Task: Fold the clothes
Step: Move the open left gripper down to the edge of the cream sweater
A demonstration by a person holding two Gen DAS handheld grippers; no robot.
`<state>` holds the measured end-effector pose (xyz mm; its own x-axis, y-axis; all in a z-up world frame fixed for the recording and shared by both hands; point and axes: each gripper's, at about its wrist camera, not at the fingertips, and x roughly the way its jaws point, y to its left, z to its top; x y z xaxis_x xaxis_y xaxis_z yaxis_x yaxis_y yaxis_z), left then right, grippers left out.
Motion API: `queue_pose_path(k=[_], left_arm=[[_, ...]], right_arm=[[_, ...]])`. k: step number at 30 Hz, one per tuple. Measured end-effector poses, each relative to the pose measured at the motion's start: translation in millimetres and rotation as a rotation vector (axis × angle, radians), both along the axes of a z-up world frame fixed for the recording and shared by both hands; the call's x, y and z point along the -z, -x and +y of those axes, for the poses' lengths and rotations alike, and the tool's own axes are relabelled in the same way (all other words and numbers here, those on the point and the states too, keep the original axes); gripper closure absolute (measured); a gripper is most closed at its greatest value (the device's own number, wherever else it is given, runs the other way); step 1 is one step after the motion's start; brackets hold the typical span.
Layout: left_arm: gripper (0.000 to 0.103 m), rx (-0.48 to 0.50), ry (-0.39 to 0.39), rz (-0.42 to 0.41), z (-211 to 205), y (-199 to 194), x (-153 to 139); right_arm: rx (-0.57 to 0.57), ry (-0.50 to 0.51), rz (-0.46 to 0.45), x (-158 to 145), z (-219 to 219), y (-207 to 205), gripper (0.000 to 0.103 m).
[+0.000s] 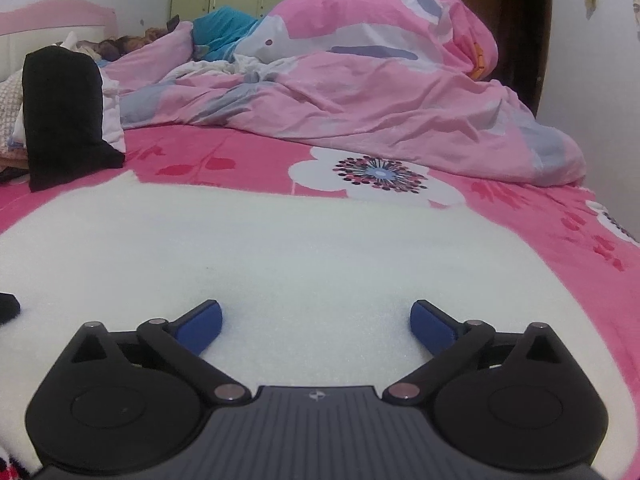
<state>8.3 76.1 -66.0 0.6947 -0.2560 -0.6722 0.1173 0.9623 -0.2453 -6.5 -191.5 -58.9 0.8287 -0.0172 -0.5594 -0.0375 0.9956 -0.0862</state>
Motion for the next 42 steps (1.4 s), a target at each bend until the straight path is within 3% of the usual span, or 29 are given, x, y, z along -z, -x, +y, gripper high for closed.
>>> queue_pose_path(k=[17,24,30,37,42], left_arm=[[0.004,-0.003,0.126,0.043,15.5,-2.2,4.2],[0.004,-0.015,0.247,-0.045,41.4,44.5,-1.2],[0.006,-0.044,0.330,0.025,50.6,64.4,11.5],[0.007,-0.051,0.329,0.020,49.3,61.1,9.6],[0.018,-0.081,0.354,0.036,51.4,62.9,16.6]], right_arm=[[-0.002,-0.009,-0.013,2.0,-1.2,1.8,0.000],[-0.002,-0.011,-0.015,2.6,-1.4,1.2,0.000],[-0.002,-0.012,-0.018,2.8,-1.0,1.8,0.000],[-0.009,-0.014,-0.026,3.4,-1.3,2.4,0.000],[-0.015,-0.016,-0.035,4.5,-2.6,2.7,0.000]])
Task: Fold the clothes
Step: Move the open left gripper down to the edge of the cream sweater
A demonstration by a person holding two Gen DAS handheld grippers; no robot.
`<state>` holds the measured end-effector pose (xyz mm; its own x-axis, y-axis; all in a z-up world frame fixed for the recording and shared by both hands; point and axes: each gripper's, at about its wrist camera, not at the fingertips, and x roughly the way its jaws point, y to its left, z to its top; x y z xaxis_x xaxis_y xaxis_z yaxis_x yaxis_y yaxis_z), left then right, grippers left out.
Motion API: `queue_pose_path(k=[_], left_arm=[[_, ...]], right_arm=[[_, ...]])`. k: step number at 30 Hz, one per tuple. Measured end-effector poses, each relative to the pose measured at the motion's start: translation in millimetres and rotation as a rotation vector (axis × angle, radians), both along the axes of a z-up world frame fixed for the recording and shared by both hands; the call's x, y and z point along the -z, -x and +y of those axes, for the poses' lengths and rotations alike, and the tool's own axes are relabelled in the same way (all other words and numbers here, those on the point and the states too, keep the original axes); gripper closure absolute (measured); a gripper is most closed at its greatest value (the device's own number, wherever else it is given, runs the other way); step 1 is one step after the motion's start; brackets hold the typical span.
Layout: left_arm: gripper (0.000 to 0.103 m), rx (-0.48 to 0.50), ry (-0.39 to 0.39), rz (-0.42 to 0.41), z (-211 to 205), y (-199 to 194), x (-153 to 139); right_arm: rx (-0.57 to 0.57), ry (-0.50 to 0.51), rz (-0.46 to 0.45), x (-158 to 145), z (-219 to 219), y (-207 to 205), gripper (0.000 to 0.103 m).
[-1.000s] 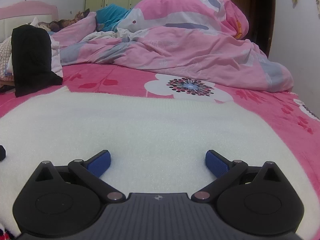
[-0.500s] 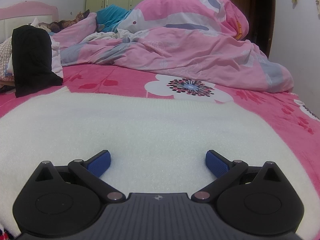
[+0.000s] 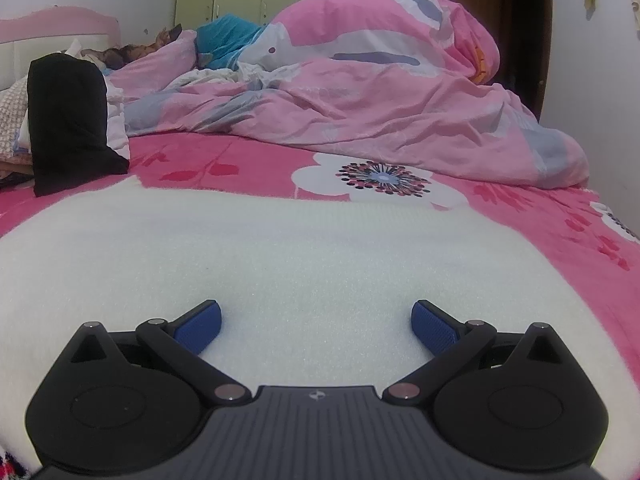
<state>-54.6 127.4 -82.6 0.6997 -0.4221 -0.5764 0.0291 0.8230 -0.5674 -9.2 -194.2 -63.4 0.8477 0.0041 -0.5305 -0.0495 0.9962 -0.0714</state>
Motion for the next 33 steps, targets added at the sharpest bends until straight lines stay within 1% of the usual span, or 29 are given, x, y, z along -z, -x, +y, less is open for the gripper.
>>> queue_pose_path(k=[2,5,7,16,18,22,24,25,33], left_arm=[[0.026,-0.030,0.017,0.006,5.0,3.0,2.4],[0.032,-0.066,0.049,0.022,11.5,4.0,6.6],[0.034,-0.071,0.045,0.028,11.3,3.0,7.1],[0.036,-0.068,-0.072,-0.001,-6.3,2.3,2.7],[0.039,-0.063,-0.070,-0.011,-8.3,3.5,2.5],[0.040,-0.053,-0.069,-0.027,-12.3,6.3,4.6],[0.040,-0.055,-0.057,-0.033,-12.1,6.5,6.0],[0.040,-0.053,-0.038,-0.036,-11.0,5.9,7.5],[0.039,-0.064,0.143,-0.058,1.1,-4.9,23.6]], right_arm=[[-0.001,0.000,-0.002,0.3,0.0,0.6,0.000],[-0.006,-0.003,-0.007,0.9,-0.3,0.9,0.000],[-0.009,-0.006,-0.011,1.3,-0.6,1.6,0.000],[-0.019,-0.012,-0.025,2.6,-2.6,2.9,0.000],[-0.020,-0.013,-0.027,2.7,-2.7,3.0,0.000],[-0.020,-0.013,-0.028,2.8,-2.1,3.1,0.000],[-0.019,-0.013,-0.029,3.0,-1.8,3.5,0.000],[-0.018,-0.012,-0.029,3.1,-1.6,3.7,0.000],[-0.017,-0.010,-0.032,3.1,-1.1,3.9,0.000]])
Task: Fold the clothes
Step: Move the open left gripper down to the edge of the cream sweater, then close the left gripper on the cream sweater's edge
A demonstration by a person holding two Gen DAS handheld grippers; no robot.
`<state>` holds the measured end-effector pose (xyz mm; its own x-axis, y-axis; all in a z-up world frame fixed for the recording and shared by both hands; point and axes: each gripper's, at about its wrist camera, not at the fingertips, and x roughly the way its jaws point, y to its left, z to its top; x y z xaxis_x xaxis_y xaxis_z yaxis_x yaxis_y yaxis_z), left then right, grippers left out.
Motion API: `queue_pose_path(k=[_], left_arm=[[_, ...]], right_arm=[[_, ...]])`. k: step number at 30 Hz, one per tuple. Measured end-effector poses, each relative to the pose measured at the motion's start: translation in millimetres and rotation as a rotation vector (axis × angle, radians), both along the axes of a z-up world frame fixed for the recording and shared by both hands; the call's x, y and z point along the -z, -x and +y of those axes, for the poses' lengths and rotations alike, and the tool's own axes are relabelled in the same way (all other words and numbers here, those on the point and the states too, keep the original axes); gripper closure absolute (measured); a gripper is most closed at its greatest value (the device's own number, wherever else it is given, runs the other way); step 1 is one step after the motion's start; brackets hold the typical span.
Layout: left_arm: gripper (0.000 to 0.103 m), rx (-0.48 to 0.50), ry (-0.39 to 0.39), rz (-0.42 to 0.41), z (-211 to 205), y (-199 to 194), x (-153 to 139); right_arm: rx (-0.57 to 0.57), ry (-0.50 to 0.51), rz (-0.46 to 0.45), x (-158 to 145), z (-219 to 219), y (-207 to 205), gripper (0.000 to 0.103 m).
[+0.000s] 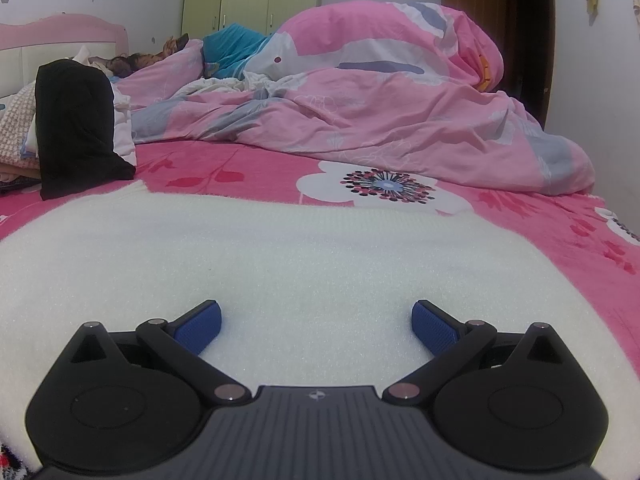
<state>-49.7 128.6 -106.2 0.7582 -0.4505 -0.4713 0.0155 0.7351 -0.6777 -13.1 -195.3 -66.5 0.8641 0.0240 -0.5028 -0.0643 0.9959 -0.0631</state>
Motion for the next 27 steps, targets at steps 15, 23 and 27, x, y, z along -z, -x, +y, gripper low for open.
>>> queue_pose_path(k=[15,23,27], left_arm=[[0.037,-0.007,0.062,-0.050,-7.5,-37.6,5.2],[0.039,-0.031,0.011,-0.042,-19.5,-55.6,-1.4],[0.043,-0.045,-0.069,-0.026,-27.9,-60.6,-9.2]], right_arm=[[0.004,0.005,-0.001,0.0,2.0,-0.2,0.000],[0.005,0.006,-0.008,0.7,1.3,-0.1,0.000],[0.005,0.006,-0.011,0.8,1.2,0.3,0.000]])
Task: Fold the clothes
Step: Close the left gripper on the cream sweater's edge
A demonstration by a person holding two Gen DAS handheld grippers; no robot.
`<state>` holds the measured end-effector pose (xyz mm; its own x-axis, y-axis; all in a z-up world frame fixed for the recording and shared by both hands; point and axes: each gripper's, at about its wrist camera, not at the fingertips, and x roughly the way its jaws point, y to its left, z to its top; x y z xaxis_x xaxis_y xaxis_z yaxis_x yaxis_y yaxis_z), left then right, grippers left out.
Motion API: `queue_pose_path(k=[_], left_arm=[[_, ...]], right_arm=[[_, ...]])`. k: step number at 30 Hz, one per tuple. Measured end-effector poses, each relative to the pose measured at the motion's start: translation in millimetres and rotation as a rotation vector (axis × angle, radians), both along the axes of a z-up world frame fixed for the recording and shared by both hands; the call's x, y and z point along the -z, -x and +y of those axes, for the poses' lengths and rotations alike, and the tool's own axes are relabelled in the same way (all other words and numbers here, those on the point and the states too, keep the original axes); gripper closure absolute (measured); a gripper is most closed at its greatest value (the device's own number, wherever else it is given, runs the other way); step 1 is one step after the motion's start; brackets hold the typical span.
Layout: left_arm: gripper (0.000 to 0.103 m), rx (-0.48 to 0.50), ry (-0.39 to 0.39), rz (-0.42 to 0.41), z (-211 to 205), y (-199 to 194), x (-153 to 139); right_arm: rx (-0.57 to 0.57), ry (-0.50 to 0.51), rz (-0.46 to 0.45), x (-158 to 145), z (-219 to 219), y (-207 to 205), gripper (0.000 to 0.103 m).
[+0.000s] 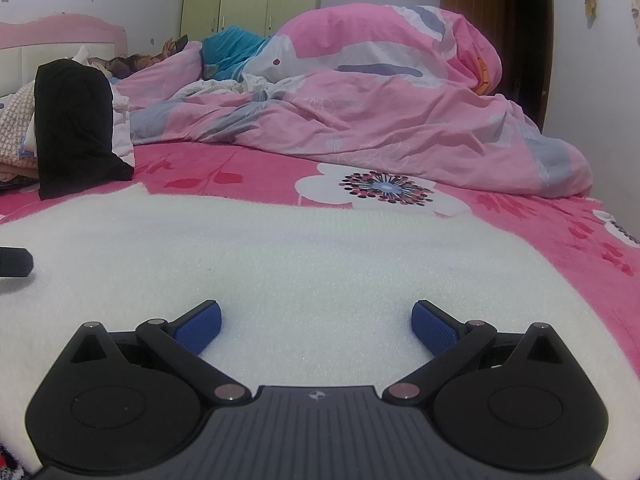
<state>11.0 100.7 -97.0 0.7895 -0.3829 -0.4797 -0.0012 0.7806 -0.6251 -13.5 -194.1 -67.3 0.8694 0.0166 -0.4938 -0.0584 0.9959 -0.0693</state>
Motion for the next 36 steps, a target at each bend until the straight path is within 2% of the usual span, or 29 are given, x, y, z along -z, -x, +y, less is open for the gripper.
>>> queue_pose_path(k=[5,13,26,36], left_arm=[[0.049,-0.011,-0.093,0.004,-9.6,0.5,-6.6],[0.050,-0.025,-0.225,0.031,-25.6,-1.4,-15.7],[0.037,-0.026,-0.364,0.076,-41.0,-9.3,-24.8],[0.036,-0.027,-0.413,0.066,-46.8,-8.4,-27.1]], right_arm=[[0.000,0.000,-0.002,0.2,0.2,0.1,0.000],[0.001,0.000,-0.003,-0.2,0.6,0.6,0.000],[0.002,0.001,-0.010,-0.2,0.7,1.7,0.000],[0.002,0.000,-0.014,0.5,0.7,1.9,0.000]])
